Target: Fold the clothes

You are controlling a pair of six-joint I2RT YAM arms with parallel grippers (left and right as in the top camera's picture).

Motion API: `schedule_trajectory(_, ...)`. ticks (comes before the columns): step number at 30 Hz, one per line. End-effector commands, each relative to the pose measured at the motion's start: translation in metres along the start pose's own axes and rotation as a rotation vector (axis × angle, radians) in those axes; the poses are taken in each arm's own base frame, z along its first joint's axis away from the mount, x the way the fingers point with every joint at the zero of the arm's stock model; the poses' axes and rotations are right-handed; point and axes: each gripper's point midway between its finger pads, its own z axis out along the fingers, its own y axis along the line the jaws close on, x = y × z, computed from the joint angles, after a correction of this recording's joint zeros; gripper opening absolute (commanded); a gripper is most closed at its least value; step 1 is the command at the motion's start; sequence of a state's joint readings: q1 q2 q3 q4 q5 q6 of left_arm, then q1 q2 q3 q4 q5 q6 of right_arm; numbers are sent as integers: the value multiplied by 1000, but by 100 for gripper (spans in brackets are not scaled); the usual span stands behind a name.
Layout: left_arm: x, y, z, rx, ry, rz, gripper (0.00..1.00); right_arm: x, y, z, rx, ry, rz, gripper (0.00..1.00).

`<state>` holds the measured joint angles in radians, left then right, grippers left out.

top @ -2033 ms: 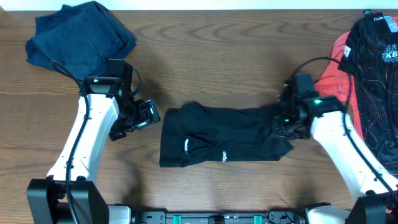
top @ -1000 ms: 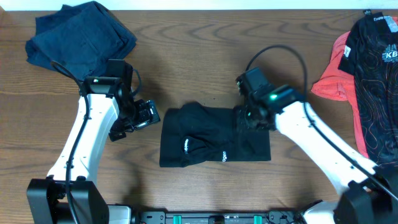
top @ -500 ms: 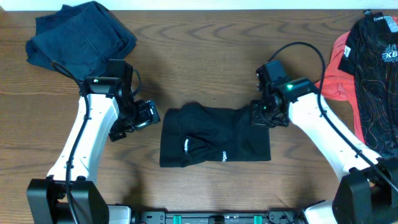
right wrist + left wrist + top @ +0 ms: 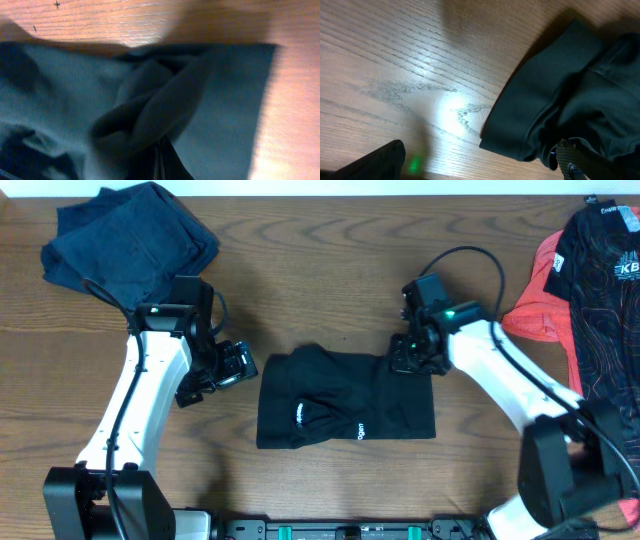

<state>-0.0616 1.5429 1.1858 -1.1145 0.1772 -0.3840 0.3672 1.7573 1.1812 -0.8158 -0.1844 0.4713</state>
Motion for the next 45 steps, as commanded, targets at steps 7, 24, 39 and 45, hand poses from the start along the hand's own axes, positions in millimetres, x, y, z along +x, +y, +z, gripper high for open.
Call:
schedule_trajectory(7,4,2,4,-10,18,17,98,9,17,23,-29,47,-29,1)
schedule_trajectory(24,0,1,4,-4,5,18,98,61,24,-29,-8,99,-93,6)
schedule_trajectory(39,1,1,5,-6,8,17,98,112,16,38,62,246,-72,1)
schedule_trajectory(45,-2,-1,5,1,-5,20,98,93,40,0,-21,136,-122,2)
